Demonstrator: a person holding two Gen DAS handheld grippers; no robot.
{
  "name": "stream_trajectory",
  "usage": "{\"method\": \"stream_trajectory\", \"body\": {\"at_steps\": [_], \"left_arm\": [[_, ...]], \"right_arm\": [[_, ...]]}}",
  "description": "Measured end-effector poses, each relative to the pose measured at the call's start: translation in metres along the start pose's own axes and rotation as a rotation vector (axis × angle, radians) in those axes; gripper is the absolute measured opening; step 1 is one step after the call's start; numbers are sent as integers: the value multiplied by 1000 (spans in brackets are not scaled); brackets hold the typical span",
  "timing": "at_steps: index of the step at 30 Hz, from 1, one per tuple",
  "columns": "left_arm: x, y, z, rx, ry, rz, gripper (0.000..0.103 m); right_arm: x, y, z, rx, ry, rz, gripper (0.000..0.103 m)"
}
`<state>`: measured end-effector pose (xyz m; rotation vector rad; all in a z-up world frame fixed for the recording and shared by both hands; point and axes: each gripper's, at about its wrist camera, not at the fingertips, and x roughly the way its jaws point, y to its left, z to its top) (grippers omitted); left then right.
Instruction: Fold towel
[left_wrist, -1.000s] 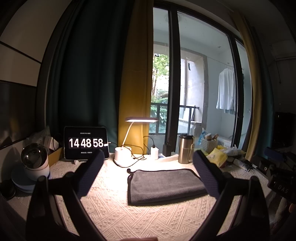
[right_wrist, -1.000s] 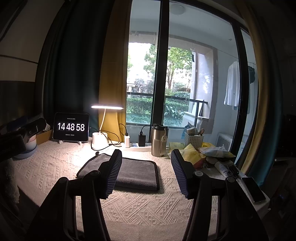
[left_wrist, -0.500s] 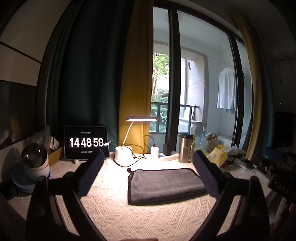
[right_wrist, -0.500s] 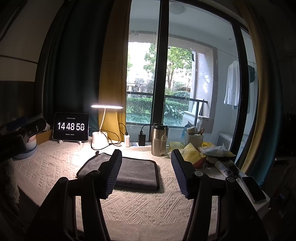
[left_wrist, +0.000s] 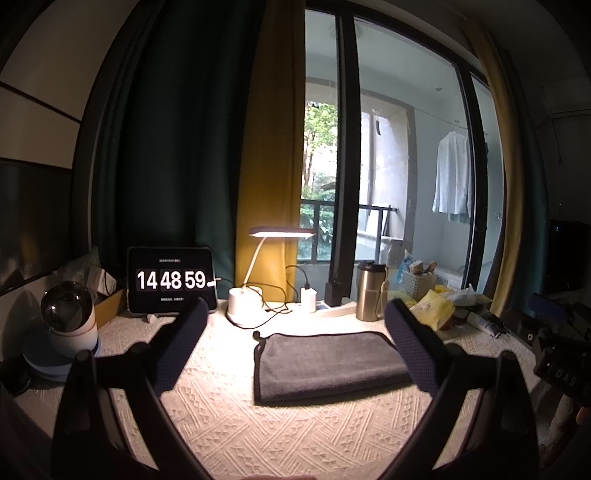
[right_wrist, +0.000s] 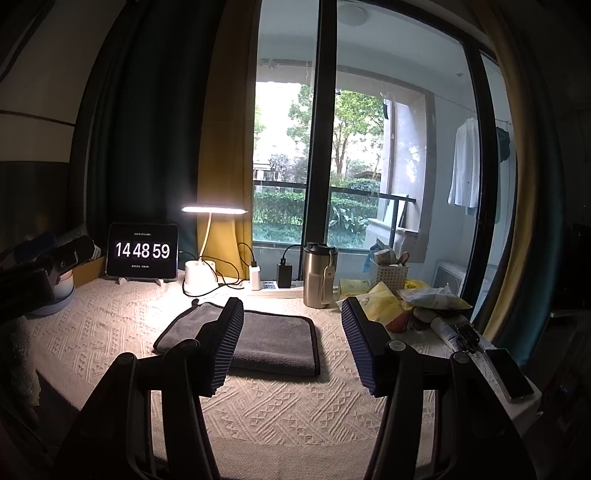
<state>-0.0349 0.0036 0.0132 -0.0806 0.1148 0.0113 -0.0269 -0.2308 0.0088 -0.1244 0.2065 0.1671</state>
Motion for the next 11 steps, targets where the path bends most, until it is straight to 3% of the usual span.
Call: {"method": "stream_trajectory", "body": {"at_steps": [11], "left_arm": [[25, -8, -7, 4, 65, -8, 98]], "right_arm": [[23, -2, -9, 26, 48, 31, 58]]}}
